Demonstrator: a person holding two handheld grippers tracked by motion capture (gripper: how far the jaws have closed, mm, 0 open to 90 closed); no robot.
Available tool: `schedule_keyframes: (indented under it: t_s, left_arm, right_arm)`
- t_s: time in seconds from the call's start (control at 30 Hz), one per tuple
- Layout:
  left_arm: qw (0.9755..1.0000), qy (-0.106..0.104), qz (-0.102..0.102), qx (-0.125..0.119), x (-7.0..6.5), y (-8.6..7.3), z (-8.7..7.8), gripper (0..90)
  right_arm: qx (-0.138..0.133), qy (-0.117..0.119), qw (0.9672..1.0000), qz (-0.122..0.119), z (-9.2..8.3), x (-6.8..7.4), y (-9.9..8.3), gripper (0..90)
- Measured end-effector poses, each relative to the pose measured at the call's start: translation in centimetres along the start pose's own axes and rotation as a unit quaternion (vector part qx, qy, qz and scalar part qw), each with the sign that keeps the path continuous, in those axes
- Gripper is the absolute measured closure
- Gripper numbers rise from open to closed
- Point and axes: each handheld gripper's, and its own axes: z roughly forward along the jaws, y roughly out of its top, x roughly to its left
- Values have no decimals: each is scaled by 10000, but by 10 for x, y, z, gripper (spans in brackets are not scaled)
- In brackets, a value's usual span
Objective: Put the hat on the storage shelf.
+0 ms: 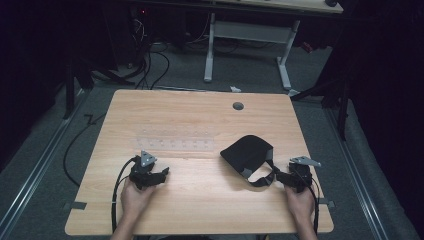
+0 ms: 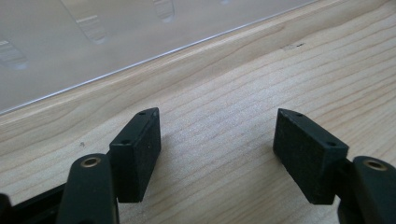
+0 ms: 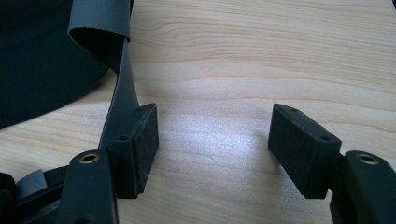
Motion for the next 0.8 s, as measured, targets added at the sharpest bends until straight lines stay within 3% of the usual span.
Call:
schedule_keyframes:
  t_s: [0.8]
  left_arm:
    - [10000, 29, -5, 1, 0, 0, 0, 321]
  right_arm:
    - [-4, 29, 10000, -4, 0, 0, 0, 355]
